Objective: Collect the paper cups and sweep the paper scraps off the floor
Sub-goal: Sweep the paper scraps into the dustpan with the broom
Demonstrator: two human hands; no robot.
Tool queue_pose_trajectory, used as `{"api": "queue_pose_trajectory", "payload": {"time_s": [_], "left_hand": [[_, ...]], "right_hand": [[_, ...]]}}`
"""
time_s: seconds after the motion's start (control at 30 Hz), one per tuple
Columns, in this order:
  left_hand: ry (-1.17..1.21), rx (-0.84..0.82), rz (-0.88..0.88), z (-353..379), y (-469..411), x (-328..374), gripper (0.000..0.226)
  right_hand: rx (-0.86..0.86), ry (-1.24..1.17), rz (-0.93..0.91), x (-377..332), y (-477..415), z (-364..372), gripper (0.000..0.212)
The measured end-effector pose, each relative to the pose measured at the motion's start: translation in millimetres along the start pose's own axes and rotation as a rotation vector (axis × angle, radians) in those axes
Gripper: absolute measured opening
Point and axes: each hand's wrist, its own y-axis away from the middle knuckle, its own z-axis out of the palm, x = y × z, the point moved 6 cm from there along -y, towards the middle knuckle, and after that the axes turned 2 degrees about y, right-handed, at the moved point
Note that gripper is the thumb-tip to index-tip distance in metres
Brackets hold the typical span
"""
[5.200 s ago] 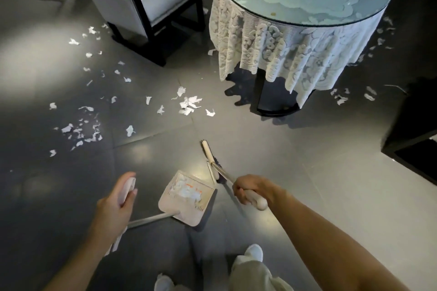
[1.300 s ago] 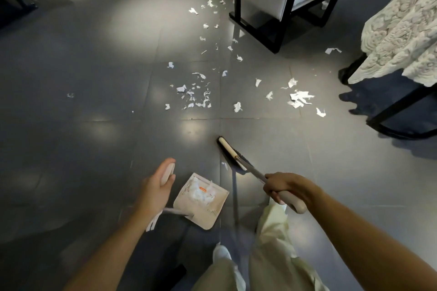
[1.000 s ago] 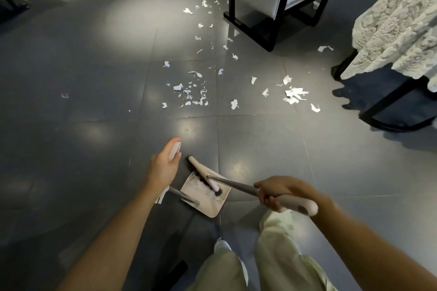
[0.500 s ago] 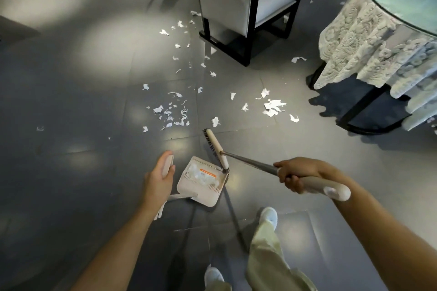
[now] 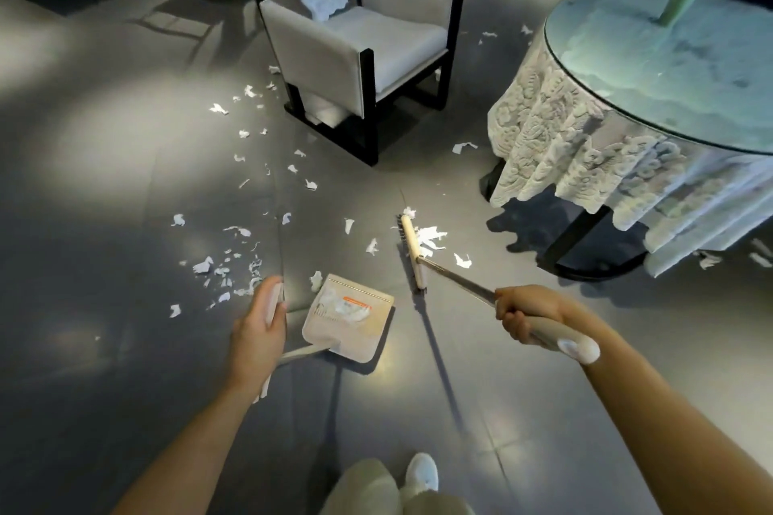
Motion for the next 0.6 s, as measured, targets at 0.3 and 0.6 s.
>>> {"api": "queue_pose_trajectory", "payload": {"time_s": [0.3, 0.6], "left_hand": [[-0.116, -0.141, 0.090, 71.9, -108.4, 62.8, 0.031], [-0.085, -0.218, -0.026, 111.3, -197.0, 71.5, 0.031]], "right_hand": [[0.288, 0.059, 0.043, -67.0, -84.8, -87.8, 0.027], [0.256, -0.144, 0.133, -129.9, -179.4, -90.7, 0.028]]}}
